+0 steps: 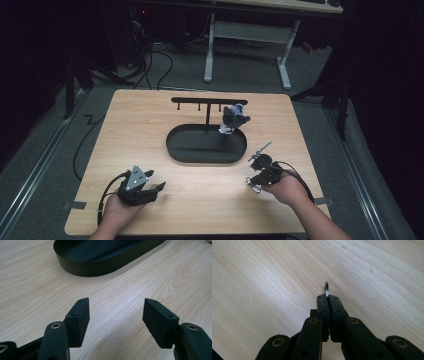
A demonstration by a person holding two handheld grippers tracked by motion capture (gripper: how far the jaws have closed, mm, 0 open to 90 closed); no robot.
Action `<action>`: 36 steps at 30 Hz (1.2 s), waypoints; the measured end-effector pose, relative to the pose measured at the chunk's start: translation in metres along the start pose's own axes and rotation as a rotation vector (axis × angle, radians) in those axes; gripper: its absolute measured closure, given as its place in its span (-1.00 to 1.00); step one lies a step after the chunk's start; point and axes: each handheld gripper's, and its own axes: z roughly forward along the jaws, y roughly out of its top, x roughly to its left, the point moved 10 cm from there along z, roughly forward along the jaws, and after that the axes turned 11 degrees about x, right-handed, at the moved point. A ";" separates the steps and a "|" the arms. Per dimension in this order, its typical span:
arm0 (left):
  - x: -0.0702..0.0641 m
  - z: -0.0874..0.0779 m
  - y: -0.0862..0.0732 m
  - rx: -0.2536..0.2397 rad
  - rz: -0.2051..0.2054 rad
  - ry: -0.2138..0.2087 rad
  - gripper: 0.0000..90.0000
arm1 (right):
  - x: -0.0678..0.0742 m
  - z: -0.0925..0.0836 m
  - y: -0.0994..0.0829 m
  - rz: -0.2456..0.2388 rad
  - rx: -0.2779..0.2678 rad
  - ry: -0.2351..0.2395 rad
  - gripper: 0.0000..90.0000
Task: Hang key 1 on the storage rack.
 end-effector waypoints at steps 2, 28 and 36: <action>0.000 0.000 0.000 0.003 0.000 -0.001 -0.13 | -0.005 0.000 -0.003 0.023 -0.019 0.033 0.97; 0.002 0.000 -0.002 0.006 -0.003 0.003 -0.13 | -0.002 0.012 -0.002 0.052 -0.087 0.130 0.93; 0.002 0.001 -0.002 0.009 -0.002 0.005 -0.13 | -0.001 0.010 -0.004 0.049 -0.097 0.133 0.98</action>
